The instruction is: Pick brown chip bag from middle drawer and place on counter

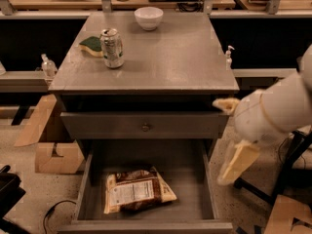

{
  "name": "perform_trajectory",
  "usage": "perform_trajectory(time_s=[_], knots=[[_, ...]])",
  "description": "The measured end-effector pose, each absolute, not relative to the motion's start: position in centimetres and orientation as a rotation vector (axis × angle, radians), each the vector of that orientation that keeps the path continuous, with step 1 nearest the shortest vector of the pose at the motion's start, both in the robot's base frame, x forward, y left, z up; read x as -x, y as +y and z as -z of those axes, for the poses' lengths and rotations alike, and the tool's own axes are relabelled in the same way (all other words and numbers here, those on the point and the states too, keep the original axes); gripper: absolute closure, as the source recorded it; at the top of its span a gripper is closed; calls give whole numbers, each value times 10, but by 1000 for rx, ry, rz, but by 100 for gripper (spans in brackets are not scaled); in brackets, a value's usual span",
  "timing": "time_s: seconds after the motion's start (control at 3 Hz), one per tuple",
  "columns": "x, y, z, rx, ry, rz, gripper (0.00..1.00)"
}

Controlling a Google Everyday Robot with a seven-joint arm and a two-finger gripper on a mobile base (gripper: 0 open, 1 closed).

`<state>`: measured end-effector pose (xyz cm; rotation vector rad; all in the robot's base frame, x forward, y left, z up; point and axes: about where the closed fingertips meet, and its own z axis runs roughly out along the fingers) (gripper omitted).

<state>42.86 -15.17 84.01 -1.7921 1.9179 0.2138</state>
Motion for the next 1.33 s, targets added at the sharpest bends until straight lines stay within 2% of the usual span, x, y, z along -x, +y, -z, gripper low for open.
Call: perform_trajectory(time_s=[0.33,0.67,1.0,1.33], knots=[[-431,-122,-733,1754,1893,-332,0],[-462,-109,-697,1676,1852,-291,0],[-462,-109,-696,1676,1852,-292,0],[-476,-89,-648,1689,1837,-345,0]])
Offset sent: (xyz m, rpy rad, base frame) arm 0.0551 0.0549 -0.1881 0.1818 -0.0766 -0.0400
